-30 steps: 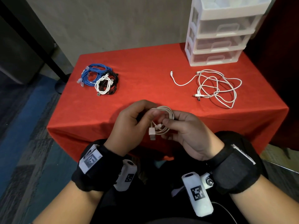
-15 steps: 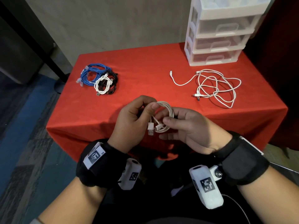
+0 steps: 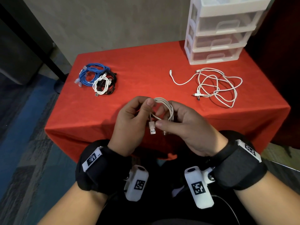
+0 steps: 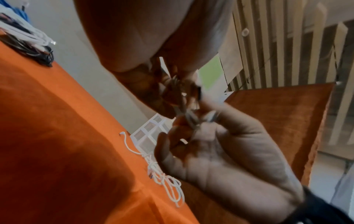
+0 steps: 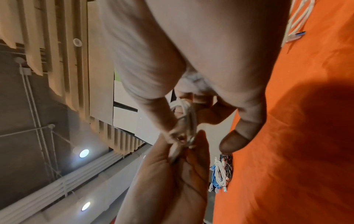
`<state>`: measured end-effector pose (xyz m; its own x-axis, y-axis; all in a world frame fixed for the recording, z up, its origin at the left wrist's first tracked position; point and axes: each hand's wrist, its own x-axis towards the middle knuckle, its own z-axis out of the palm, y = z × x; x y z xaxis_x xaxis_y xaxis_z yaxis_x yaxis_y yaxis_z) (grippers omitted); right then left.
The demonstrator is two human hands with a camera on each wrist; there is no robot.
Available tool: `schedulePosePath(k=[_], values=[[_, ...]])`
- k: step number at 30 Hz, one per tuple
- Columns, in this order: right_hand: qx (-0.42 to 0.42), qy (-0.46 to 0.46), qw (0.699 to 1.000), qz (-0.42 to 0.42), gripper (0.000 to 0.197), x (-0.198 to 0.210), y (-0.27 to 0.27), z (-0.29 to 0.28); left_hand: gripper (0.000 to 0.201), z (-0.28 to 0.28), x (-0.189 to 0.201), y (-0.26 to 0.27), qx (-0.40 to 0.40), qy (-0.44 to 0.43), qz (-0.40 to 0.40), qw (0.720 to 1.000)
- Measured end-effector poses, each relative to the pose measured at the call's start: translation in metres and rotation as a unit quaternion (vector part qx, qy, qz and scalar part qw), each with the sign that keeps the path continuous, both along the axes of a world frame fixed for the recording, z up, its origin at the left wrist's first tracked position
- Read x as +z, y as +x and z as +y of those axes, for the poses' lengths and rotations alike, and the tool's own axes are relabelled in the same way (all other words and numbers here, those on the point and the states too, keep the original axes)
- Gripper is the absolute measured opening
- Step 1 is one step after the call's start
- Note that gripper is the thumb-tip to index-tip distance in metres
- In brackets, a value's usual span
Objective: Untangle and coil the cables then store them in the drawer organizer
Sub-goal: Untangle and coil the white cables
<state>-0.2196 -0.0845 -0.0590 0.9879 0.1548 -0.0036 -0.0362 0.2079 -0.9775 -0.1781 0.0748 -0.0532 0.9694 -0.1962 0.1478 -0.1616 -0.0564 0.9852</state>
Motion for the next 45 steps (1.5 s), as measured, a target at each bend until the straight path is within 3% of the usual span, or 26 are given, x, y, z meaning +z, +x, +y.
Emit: schedulePosePath(k=[6,11,15,19,21,24,27,31,35,37,41,45], values=[[-0.018,-0.070,0.996,-0.044,0.032,-0.001,0.000,-0.001,0.030,0.002,0.008,-0.001,-0.032,-0.168,0.184,0.968],[-0.018,-0.119,0.990,-0.068,0.039,-0.006,0.001,0.002,0.034,-0.003,0.011,-0.001,-0.057,-0.214,0.301,0.927],[-0.032,-0.112,0.992,-0.041,0.044,-0.006,-0.002,-0.001,0.027,-0.009,0.011,-0.006,-0.013,-0.236,0.255,0.938],[-0.060,-0.057,0.996,0.018,0.036,0.001,-0.002,-0.001,0.022,-0.009,0.013,-0.009,-0.039,-0.216,0.197,0.956],[-0.046,-0.038,0.997,0.043,0.037,0.002,-0.001,-0.002,0.021,-0.006,0.015,-0.008,-0.052,-0.240,0.209,0.947],[-0.032,0.010,0.998,0.060,0.013,0.001,0.002,-0.004,0.021,0.001,0.019,-0.003,-0.069,-0.280,0.254,0.923],[-0.035,0.069,0.993,0.094,0.009,0.000,0.004,-0.004,0.022,0.003,0.024,-0.002,-0.098,-0.293,0.285,0.907],[-0.022,0.143,0.982,0.118,0.005,0.000,0.002,-0.003,0.035,-0.002,0.031,-0.001,-0.105,-0.249,0.264,0.926],[0.038,0.194,0.973,0.117,0.003,-0.001,-0.001,-0.010,0.031,-0.001,0.028,0.004,-0.110,-0.199,0.267,0.937],[0.074,0.157,0.978,0.112,0.007,0.001,-0.003,-0.010,0.031,0.001,0.024,0.005,-0.106,-0.191,0.281,0.935],[0.072,-0.087,0.993,0.022,0.030,0.008,0.000,-0.005,0.030,0.005,0.022,0.005,-0.085,-0.161,0.280,0.943],[0.066,-0.089,0.994,0.022,0.032,0.012,0.011,-0.006,0.029,0.004,0.022,0.005,-0.068,-0.174,0.256,0.949]])
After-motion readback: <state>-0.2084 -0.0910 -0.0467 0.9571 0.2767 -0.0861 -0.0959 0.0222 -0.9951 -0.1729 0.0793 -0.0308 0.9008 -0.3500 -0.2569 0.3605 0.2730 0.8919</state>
